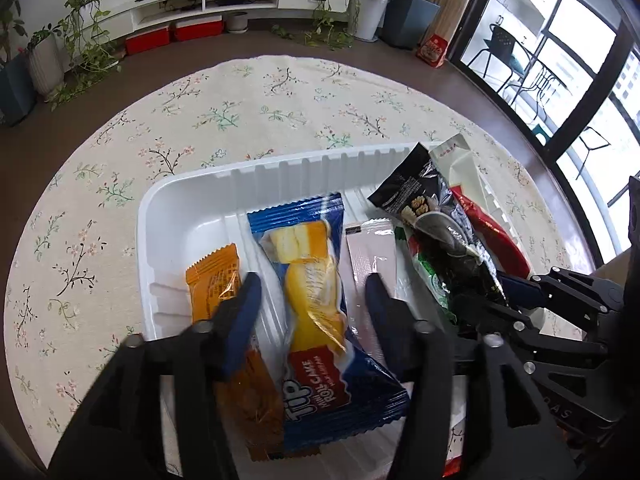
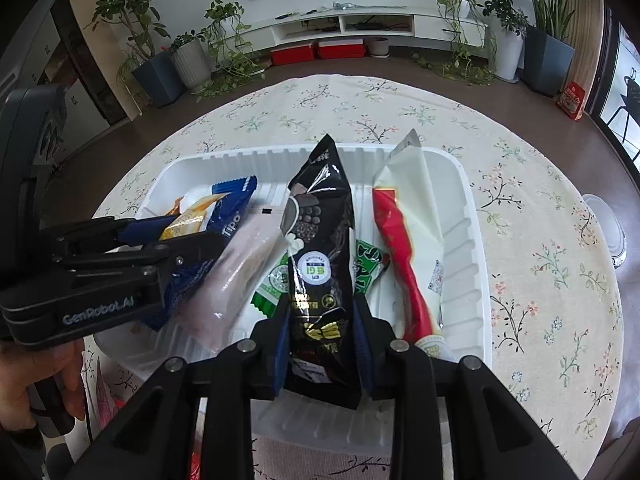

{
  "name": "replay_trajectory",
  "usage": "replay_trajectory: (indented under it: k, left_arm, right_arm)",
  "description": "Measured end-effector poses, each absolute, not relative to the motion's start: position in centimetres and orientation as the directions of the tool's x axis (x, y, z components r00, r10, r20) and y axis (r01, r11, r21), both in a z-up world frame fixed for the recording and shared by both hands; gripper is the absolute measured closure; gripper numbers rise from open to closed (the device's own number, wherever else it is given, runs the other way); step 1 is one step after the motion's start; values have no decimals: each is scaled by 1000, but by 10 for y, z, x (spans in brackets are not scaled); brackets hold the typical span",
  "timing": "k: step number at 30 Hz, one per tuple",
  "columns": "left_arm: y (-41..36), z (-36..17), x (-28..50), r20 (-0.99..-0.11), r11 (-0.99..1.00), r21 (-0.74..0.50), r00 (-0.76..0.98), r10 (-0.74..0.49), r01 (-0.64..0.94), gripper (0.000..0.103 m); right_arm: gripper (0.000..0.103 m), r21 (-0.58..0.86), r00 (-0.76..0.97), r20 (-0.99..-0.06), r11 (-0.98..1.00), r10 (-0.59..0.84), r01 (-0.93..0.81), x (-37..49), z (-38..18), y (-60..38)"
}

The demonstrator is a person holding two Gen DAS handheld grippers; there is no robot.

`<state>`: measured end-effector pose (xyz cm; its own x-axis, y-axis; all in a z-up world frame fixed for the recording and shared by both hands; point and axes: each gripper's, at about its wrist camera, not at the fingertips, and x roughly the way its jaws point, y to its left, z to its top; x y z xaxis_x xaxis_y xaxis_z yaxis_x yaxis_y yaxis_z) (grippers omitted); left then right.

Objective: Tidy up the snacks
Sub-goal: 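Lower both packets into the white tray and open both tools, then grasp the blue chip bag with the left tool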

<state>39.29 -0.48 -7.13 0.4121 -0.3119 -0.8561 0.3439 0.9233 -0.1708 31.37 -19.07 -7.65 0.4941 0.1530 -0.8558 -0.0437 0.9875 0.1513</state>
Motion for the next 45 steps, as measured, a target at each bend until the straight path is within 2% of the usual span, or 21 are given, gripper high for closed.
replay_trajectory:
  k: [2,10,12,14,16,21,24,30,35,39,45]
  left_arm:
    - [-5,-70,391,-853,924,-169,419,-312,344,45]
    - [3,-43,374,-820,924,-186,465,-333,334,33]
    - [8,-30,365,-805,924,-188,486,-339,332,27]
    - [16,-15,353,-786,922,-205,507,-355,328,13]
    - [26,-2,338,-764,919,-225,527,-372,323,5]
    - [54,26,283,-719,923,-229,586,-374,308,0]
    - [70,34,246,-697,928,-227,616,-367,297,0]
    - [93,36,157,-625,927,-222,685,-374,303,0]
    - [67,9,97,-704,925,-192,610,-363,328,0]
    - [38,-10,63,-735,917,-116,588,-337,382,0]
    - [5,-22,55,-777,899,38,578,-248,436,0]
  right_arm:
    - [60,152,498,-853,987,154,-44,313,-76,-191]
    - [44,135,552,-822,990,140,-50,303,-55,-190]
    - [41,136,571,-808,989,144,-56,296,-46,-190]
    - [34,138,593,-792,988,148,-63,284,-34,-190]
    - [31,153,622,-765,986,164,-73,268,-20,-195]
    - [16,243,698,-670,963,252,-114,212,6,-214]
    - [16,279,717,-644,955,266,-104,174,4,-228]
    - [16,354,697,-664,935,271,-26,121,-25,-253]
    - [16,385,663,-694,923,280,14,95,-48,-261]
    - [16,405,633,-703,914,324,-19,76,-56,-254]
    - [16,392,599,-706,913,377,-113,55,-57,-233]
